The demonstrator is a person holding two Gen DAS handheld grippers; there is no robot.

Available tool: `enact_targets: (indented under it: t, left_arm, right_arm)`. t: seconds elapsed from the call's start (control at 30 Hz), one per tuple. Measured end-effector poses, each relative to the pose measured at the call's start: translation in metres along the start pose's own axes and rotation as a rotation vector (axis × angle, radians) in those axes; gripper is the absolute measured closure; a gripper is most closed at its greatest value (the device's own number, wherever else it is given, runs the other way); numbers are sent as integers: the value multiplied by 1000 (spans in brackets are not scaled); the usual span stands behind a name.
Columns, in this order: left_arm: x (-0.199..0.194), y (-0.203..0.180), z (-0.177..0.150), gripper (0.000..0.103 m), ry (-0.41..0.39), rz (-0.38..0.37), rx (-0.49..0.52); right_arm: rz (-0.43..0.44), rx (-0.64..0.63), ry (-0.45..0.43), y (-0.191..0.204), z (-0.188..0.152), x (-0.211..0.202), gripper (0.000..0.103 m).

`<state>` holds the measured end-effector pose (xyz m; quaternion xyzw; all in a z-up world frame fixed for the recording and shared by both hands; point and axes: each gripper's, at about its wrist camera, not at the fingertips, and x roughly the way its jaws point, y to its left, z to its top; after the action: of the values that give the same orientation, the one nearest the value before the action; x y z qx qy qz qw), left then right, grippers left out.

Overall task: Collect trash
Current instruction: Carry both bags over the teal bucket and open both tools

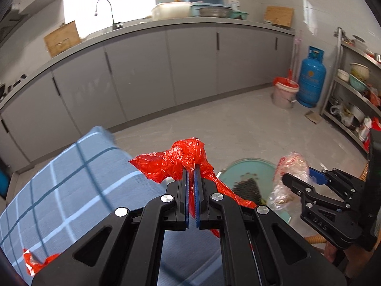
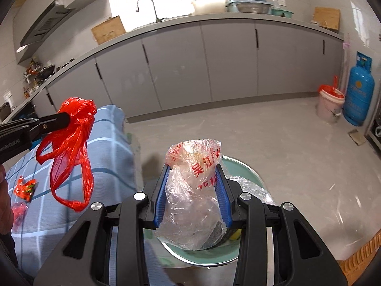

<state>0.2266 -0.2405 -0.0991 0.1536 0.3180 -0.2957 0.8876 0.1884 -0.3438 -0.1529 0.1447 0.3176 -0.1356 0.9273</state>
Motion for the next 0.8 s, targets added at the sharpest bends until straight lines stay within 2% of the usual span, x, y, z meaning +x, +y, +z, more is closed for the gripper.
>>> enact_targets:
  t: [0.53,0.6,0.63,0.67,0.7,0.73,0.8]
  left_arm:
    - [58,-61,-10,98,48,-92,122]
    - [65,-66,-11,95,58,-118,129]
    - [67,-68,-12,90,58,-118,131]
    - [69,-69,-13,62,62,-118,133]
    - [70,-70,-14,35,56,-101,135]
    - [68,-68,-16,29,30,-68,135]
    - [67,-64,-17,28,23,-39,144]
  right_arm:
    - [-60,43,28,-44,-4,31,64]
    - [-62,46,36,-46,-6,36,61]
    - [-56,50,47,-48,-7,40,58]
    - [-55,58,47,-50,-8,43,44]
    - [-57,68,40,-52,-9,45,36]
    - [-62,77,37,-54,-10,46,28]
    - [-67,97,42,-59,-12,49,29]
